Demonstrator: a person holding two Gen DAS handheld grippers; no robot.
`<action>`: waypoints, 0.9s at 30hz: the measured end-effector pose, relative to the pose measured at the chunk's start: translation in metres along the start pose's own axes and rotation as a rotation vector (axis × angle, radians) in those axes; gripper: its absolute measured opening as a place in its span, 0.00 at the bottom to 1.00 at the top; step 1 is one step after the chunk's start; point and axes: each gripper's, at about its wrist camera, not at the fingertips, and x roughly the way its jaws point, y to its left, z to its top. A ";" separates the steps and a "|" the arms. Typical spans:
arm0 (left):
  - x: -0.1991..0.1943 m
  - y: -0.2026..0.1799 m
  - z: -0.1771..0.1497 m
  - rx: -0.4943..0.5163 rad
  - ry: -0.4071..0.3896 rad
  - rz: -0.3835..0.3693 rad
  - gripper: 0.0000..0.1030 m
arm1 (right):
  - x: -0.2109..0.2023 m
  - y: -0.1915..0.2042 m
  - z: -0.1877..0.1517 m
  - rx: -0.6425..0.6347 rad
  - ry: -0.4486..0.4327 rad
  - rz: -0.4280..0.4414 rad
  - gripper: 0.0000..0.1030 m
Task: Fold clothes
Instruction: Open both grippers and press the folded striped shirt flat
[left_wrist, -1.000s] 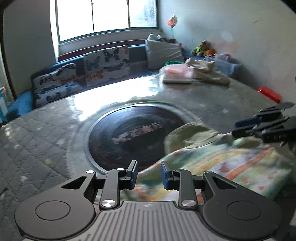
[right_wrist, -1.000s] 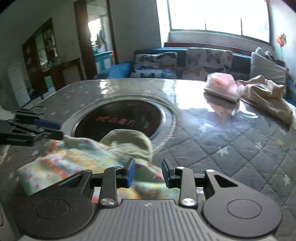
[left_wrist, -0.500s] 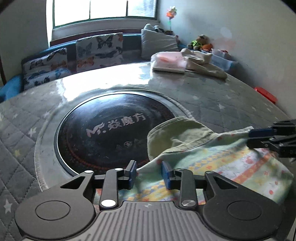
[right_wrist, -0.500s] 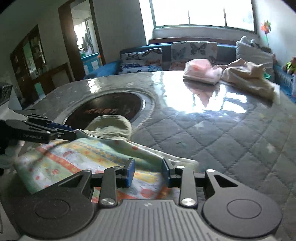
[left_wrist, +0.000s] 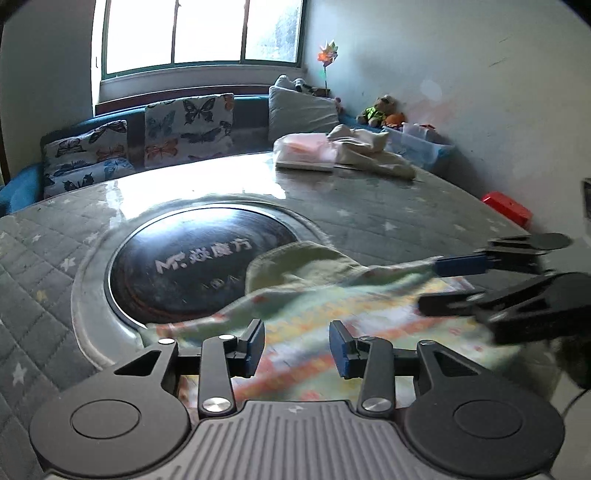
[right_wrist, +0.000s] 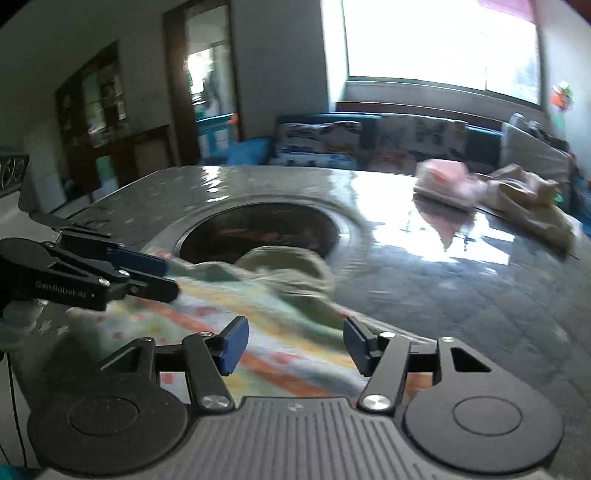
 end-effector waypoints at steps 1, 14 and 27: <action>-0.003 -0.003 -0.003 0.001 -0.005 0.004 0.41 | 0.003 0.006 0.000 -0.007 -0.002 0.011 0.60; -0.019 -0.009 -0.045 -0.030 0.008 0.023 0.55 | 0.005 0.057 -0.028 -0.193 0.005 0.009 0.78; -0.020 -0.013 -0.057 -0.039 -0.006 0.041 0.86 | -0.015 0.038 -0.044 -0.111 -0.012 -0.015 0.91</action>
